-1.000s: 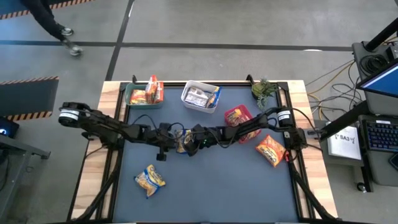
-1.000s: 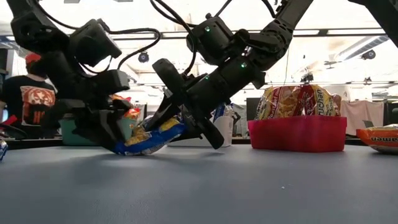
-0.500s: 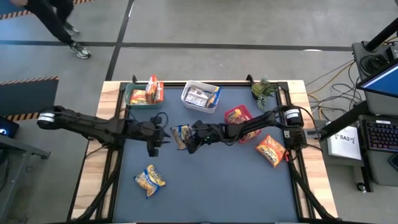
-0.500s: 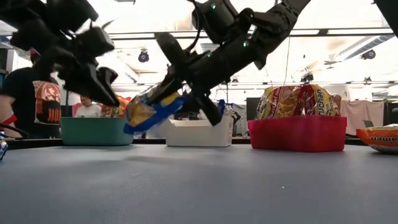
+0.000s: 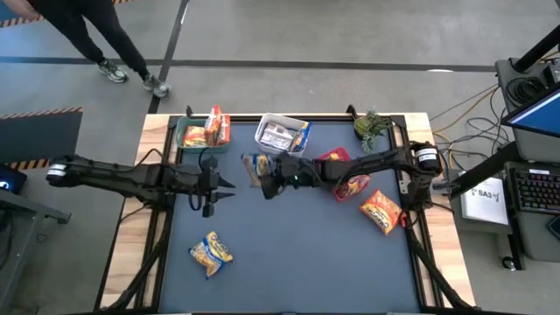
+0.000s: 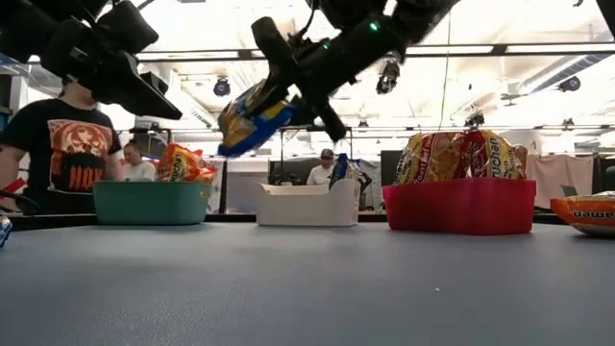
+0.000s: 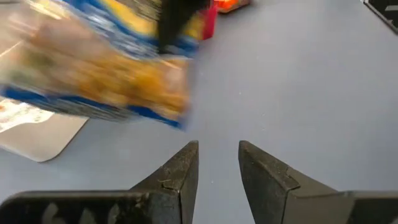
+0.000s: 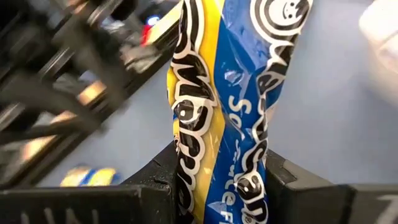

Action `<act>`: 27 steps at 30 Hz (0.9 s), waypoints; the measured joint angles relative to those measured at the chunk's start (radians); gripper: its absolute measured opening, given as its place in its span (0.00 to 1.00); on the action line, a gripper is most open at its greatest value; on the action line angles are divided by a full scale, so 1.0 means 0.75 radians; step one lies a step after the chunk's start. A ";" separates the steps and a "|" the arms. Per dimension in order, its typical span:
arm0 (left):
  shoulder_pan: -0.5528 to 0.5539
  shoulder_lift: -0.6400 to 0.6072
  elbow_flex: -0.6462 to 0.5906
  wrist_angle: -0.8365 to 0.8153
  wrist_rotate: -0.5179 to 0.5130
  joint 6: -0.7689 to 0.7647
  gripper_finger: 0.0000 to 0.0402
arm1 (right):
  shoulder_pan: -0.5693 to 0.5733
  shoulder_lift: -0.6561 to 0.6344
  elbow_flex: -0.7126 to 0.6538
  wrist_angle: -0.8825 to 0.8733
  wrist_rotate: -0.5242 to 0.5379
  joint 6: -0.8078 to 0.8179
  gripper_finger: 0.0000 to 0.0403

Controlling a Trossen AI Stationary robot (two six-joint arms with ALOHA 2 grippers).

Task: Sort Maruchan noodles
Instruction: Put the blue noodle pack into the white bin

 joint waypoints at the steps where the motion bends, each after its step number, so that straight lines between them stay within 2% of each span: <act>1: 0.000 -0.003 0.000 0.000 -0.001 0.000 0.24 | -0.017 -0.005 0.044 -0.059 0.021 -0.027 0.27; 5: 0.000 0.000 0.000 -0.006 -0.061 0.000 0.24 | -0.084 -0.005 0.234 -0.361 0.106 -0.151 0.27; 10: 0.000 0.013 0.000 -0.018 -0.113 0.001 0.24 | -0.174 0.017 0.445 -0.721 0.242 -0.172 0.27; 17: 0.000 0.025 0.000 -0.017 -0.113 0.005 0.24 | -0.328 0.095 0.595 -1.125 0.221 0.011 0.27; 27: 0.000 0.028 -0.002 -0.016 -0.114 0.007 0.24 | -0.394 0.166 0.563 -1.131 0.210 0.096 0.30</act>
